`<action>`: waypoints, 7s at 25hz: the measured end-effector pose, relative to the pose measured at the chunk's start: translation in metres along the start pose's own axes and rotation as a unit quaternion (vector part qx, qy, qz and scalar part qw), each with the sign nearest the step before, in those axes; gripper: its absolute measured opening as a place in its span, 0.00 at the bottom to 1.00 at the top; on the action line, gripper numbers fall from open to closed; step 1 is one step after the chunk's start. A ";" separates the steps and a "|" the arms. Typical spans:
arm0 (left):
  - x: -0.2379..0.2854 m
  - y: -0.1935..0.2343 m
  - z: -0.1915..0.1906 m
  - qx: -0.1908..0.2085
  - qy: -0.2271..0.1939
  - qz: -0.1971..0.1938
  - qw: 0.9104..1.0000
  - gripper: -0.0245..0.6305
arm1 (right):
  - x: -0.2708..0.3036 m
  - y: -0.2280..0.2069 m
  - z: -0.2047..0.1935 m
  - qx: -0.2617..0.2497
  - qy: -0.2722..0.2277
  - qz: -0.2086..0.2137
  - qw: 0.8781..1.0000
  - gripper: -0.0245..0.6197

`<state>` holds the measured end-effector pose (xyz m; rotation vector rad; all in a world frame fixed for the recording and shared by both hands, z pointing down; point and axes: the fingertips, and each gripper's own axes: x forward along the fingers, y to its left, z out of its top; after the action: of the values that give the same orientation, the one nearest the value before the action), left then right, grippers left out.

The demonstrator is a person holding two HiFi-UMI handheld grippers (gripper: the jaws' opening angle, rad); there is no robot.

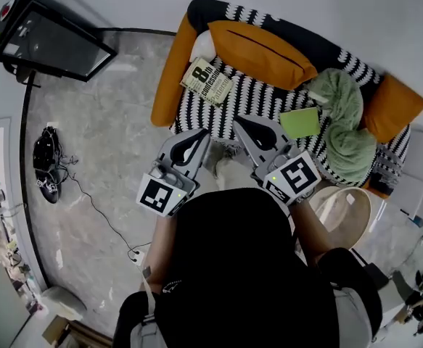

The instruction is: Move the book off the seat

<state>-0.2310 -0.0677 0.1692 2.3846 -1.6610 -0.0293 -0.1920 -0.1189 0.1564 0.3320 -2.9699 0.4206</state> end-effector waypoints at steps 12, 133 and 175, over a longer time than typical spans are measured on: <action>0.041 0.056 -0.053 -0.058 0.012 0.029 0.998 0.05 | 0.034 -0.051 -0.049 0.034 0.037 -0.027 0.998 0.06; 0.150 0.257 -0.426 -0.325 0.106 0.035 0.939 0.29 | 0.104 -0.138 -0.345 0.127 0.162 -0.164 0.965 0.06; 0.044 0.136 -0.042 -0.188 0.054 -0.043 0.980 0.29 | 0.037 -0.021 -0.061 0.074 0.013 -0.168 0.983 0.06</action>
<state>-0.3343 -0.1458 0.2426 2.1284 -1.3611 -0.2054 -0.2170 -0.1287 0.2255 0.8196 -2.7849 0.5958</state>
